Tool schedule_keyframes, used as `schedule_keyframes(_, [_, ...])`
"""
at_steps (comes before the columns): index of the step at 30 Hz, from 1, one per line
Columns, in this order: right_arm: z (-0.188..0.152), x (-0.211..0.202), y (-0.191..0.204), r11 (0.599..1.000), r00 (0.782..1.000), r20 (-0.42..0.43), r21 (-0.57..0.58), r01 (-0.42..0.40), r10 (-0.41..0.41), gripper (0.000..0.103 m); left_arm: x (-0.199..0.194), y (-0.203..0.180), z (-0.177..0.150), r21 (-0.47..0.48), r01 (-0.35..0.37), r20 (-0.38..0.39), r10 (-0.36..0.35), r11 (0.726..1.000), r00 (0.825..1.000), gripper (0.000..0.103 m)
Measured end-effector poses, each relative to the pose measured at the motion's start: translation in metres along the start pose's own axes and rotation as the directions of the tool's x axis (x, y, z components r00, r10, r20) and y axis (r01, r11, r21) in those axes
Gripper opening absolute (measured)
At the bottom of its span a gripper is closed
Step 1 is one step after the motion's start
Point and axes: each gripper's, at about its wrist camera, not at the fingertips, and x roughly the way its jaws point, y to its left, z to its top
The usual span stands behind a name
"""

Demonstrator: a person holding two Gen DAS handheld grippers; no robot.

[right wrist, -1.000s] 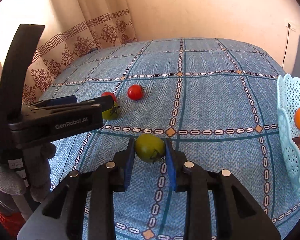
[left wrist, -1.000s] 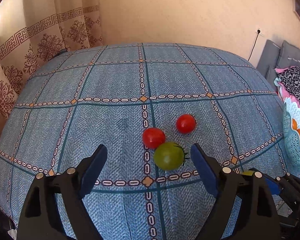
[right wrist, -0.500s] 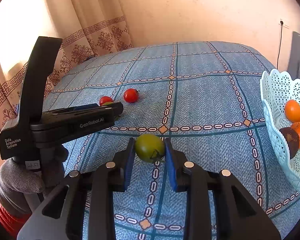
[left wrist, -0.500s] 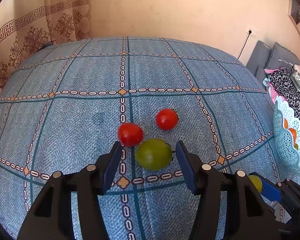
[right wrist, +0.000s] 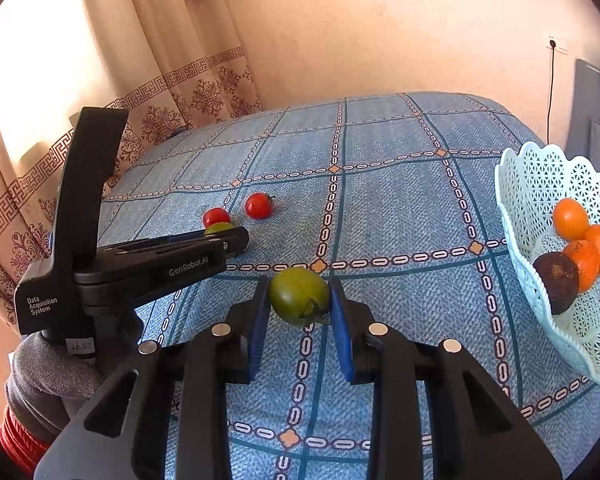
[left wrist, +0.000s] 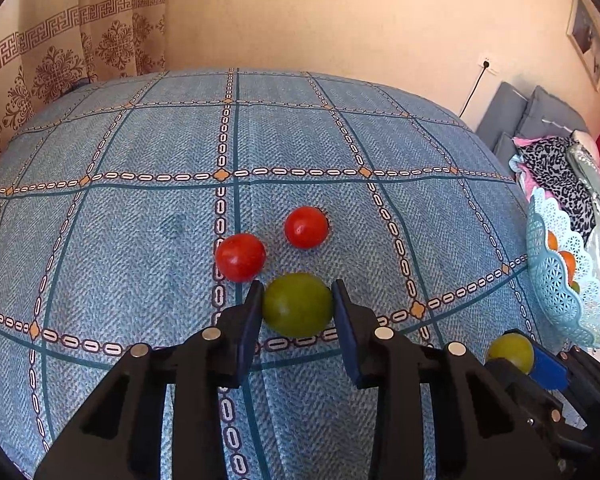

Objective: Organize fruits
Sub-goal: 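Carry and drop the right gripper's tomato into the basket while the left gripper carries its tomato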

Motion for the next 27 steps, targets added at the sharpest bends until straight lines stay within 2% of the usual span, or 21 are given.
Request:
schedule_keyframes(14, [0.011,-0.043,-0.025,0.997,0.995,0.102,0.071,0.016,-0.024,0.03,-0.046,-0.024,0.002,0.048,0.012,0.07,-0.016,0.999,0.997,0.035])
schedule_keyframes(19, [0.011,-0.065,-0.047,0.992,0.988,0.141,0.122,0.043,-0.06,0.03,-0.065,-0.046,0.005,0.088,0.039,0.105,-0.048,0.995,0.993,0.035])
schedule_keyframes(27, [0.004,-0.093,-0.093,0.967,0.969,0.18,0.224,0.124,-0.166,0.03,-0.082,-0.086,0.006,0.167,0.078,0.125,-0.1,0.983,0.987,0.035])
